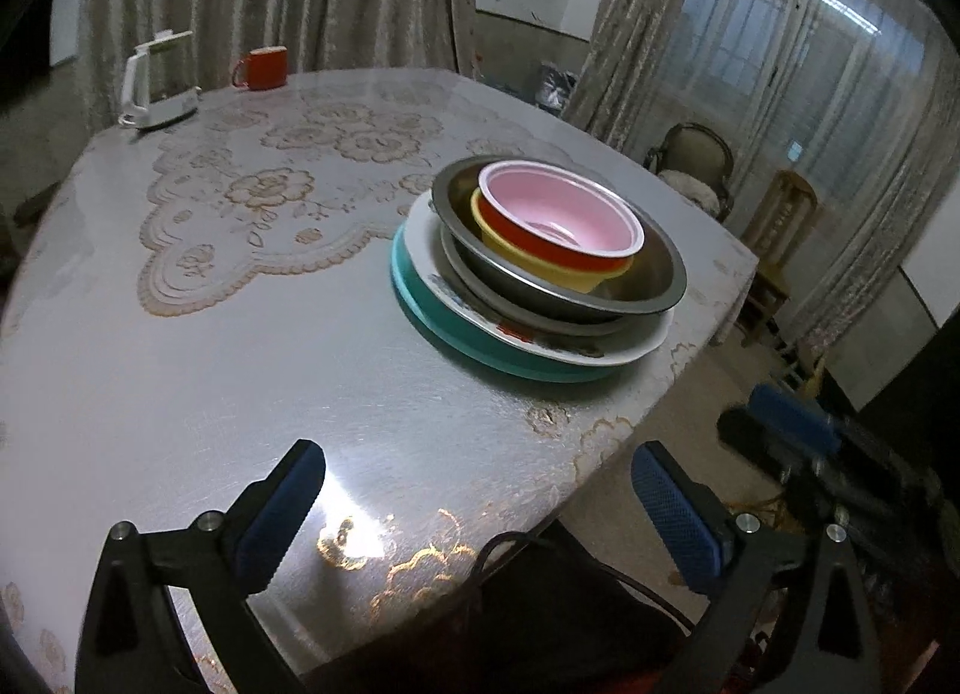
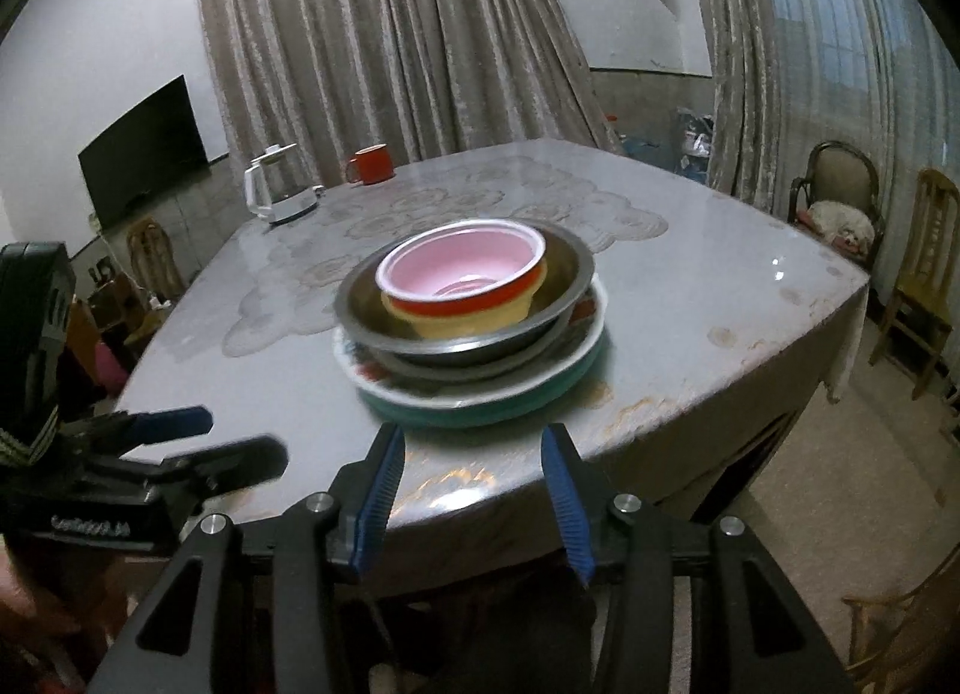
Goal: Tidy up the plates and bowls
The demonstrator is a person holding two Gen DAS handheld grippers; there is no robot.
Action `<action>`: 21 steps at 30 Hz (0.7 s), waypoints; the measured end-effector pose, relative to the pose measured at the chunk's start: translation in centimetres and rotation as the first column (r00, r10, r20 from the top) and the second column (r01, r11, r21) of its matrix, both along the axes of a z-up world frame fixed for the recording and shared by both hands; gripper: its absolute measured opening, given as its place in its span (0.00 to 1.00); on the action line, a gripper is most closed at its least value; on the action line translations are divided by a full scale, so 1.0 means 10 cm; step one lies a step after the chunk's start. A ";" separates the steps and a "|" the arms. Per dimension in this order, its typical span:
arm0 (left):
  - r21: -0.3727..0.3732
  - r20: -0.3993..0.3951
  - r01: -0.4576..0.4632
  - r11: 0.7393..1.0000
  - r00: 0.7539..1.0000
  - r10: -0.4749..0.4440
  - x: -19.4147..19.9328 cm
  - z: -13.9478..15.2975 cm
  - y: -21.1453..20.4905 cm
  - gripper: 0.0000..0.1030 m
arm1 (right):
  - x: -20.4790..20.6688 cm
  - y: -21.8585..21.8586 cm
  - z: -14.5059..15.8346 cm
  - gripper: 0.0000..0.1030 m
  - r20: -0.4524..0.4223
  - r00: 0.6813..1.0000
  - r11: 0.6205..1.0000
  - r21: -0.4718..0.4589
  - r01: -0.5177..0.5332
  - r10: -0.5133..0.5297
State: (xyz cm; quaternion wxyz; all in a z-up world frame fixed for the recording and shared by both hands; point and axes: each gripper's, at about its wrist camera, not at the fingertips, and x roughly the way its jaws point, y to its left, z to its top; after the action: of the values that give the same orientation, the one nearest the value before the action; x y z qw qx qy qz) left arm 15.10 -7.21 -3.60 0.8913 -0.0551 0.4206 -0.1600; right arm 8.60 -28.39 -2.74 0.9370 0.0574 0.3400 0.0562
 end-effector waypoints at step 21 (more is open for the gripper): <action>0.158 0.130 -0.080 0.984 0.990 0.060 -0.26 0.18 -0.05 1.00 | -0.11 0.12 -0.01 0.46 -0.016 1.000 1.000 -0.017 0.011 -0.012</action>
State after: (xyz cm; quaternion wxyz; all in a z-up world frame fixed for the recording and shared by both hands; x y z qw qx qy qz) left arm 12.50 -7.74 -1.75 0.9224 0.0135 0.3737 -0.0968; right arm 7.47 -27.18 -2.88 0.9350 0.0517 0.3477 0.0474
